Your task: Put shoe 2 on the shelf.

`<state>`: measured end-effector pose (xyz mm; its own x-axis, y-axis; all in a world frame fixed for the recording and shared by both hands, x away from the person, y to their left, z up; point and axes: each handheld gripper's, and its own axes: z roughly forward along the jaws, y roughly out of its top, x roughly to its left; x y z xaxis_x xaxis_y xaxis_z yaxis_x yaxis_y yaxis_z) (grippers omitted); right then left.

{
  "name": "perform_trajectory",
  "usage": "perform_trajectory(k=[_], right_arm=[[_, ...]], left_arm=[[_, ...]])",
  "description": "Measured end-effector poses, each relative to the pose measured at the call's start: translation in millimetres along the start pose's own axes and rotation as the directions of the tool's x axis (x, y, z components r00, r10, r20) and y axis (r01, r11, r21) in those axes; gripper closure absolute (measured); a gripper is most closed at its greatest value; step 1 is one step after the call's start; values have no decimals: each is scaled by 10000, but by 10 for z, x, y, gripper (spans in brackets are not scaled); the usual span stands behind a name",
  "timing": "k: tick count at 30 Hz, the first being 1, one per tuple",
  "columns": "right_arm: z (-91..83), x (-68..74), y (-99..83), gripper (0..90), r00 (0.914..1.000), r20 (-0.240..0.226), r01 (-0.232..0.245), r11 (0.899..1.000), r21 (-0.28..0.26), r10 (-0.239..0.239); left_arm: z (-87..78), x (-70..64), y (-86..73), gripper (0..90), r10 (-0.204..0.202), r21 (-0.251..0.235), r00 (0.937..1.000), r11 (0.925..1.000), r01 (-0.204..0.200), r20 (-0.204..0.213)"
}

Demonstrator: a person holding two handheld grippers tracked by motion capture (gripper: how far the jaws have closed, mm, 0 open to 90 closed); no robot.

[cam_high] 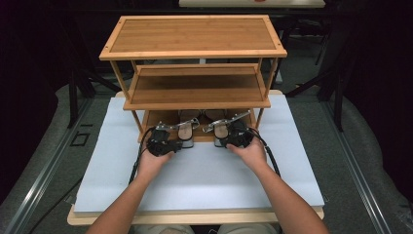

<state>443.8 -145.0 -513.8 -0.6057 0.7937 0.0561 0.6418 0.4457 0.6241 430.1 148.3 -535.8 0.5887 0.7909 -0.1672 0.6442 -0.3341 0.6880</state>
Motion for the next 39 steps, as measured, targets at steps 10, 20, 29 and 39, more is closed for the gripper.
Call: perform_trajectory(k=[10, 20, 29, 39], right_arm=[[16, 20, 3, 504, 9999, -122, -76, 10000, -65, 75], [72, 115, 41, 505, 9995, -287, -126, 9998, -177, 121], [114, 183, 75, 514, 9991, -416, -110, 9997, -199, 102], [121, 199, 71, 513, 9990, -400, -191, 9995, -261, 180]], left_arm=[[20, -16, 32, 663, 20, 118, 9999, 9999, -21, 107], [88, -100, 65, 664, -10, 119, 9993, 9999, 5, 369], [190, -247, 123, 665, 31, 109, 9985, 9999, -37, 551], [221, -282, 143, 664, 24, 99, 9982, 9999, -30, 606]])
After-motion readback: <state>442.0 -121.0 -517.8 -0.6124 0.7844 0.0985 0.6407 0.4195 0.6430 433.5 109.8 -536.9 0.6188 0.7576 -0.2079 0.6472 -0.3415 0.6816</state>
